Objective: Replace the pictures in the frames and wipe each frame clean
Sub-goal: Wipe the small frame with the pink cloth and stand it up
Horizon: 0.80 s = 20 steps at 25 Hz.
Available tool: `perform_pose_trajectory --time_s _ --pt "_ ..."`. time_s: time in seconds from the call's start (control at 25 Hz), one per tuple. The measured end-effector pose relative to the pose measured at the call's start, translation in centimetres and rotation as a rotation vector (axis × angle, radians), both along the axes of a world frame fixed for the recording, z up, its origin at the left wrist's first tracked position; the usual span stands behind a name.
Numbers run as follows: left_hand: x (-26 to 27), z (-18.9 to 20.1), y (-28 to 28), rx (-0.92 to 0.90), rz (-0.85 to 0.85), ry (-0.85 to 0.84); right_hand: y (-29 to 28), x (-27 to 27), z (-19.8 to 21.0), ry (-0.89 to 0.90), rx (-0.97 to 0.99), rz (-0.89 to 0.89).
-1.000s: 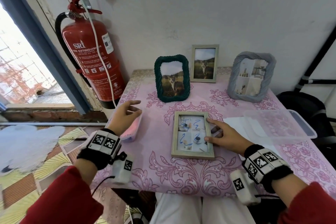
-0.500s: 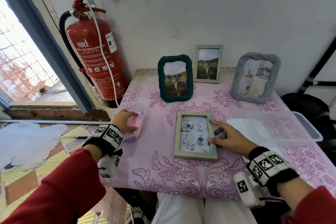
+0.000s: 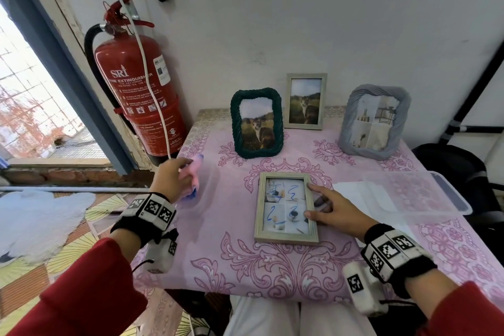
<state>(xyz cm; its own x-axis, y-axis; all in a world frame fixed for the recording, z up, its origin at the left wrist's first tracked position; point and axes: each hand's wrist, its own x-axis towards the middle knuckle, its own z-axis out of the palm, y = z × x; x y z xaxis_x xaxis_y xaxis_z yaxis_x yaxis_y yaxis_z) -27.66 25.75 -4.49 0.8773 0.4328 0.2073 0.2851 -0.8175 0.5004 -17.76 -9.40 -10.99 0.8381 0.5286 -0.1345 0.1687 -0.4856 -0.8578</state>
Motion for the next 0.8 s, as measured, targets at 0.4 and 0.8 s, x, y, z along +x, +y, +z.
perform_pose_trajectory --time_s 0.4,0.8 --pt "2.1 3.3 -9.0 -0.023 -0.285 -0.138 -0.1 0.1 -0.3 0.029 0.031 0.001" --pt "4.4 -1.1 -16.1 -0.066 -0.527 0.272 -0.1 -0.4 0.6 -0.02 -0.03 0.017"
